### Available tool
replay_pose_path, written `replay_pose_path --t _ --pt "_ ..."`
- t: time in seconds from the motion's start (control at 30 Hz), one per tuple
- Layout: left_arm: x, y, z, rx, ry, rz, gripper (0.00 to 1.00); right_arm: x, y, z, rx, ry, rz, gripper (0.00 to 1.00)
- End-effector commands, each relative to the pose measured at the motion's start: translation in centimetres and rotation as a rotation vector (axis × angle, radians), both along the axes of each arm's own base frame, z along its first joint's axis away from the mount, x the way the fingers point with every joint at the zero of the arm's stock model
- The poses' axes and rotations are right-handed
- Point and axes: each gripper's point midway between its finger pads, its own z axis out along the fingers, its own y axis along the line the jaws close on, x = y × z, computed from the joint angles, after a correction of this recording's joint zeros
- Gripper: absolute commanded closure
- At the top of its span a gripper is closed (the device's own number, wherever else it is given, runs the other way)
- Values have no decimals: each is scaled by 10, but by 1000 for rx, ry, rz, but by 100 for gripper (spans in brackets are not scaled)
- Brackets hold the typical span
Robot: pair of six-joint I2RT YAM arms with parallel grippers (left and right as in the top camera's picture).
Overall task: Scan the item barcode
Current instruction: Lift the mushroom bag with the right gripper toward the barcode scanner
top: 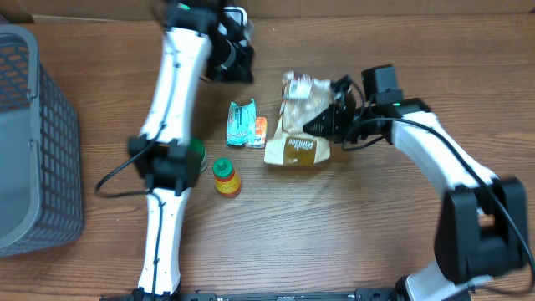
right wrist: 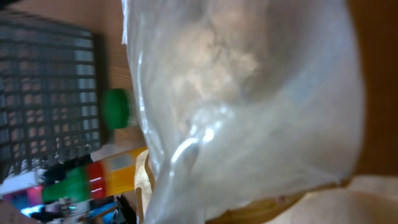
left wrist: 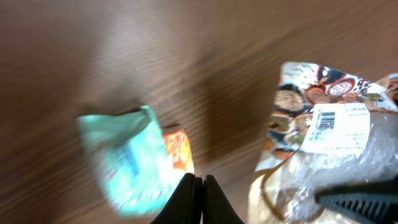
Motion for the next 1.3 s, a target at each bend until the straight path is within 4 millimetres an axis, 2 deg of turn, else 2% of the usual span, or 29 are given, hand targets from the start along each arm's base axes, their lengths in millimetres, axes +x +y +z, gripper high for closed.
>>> replay_pose_path --t 0.0,0.07,0.2,0.3,0.4,0.47,0.53,0.73,0.83,1.0,1.03,1.13,1.2,1.23,1.27 --pt "-13 50 101 47 -246 95 96 2 3 57 38 -183 50 96" --pt "-23 77 137 53 -324 157 94 -2 3 71 42 -228 56 96" --pt "-44 125 187 59 -440 267 93 -12 4 85 41 -256 70 96" --pt "-61 157 214 73 -501 344 94 -19 5 87 26 -256 78 96" --pt "-78 186 227 100 -524 422 95 -25 9 87 22 -258 102 96" --pt "-91 205 227 118 -502 470 96 -29 12 87 23 -253 113 96" --pt "-105 221 217 139 -450 509 96 -32 15 86 21 -252 129 96" --pt "-138 267 168 191 -244 640 95 -38 26 89 16 -308 196 96" --pt "-143 283 150 198 -182 665 93 -37 32 104 23 -362 224 96" --pt "-146 299 131 201 -124 681 89 -40 42 148 41 -476 283 96" --pt "-145 300 129 207 -124 668 86 -42 44 155 43 -486 292 96" --pt "-145 300 127 211 -119 652 57 -49 53 166 51 -508 320 96" --pt "-145 299 127 211 -119 650 45 -51 58 165 35 -520 331 96" --pt "-145 299 127 210 -119 650 33 -47 57 160 -11 -515 304 96" --pt "-145 299 127 210 -119 650 0 -40 54 152 -75 -502 256 96"
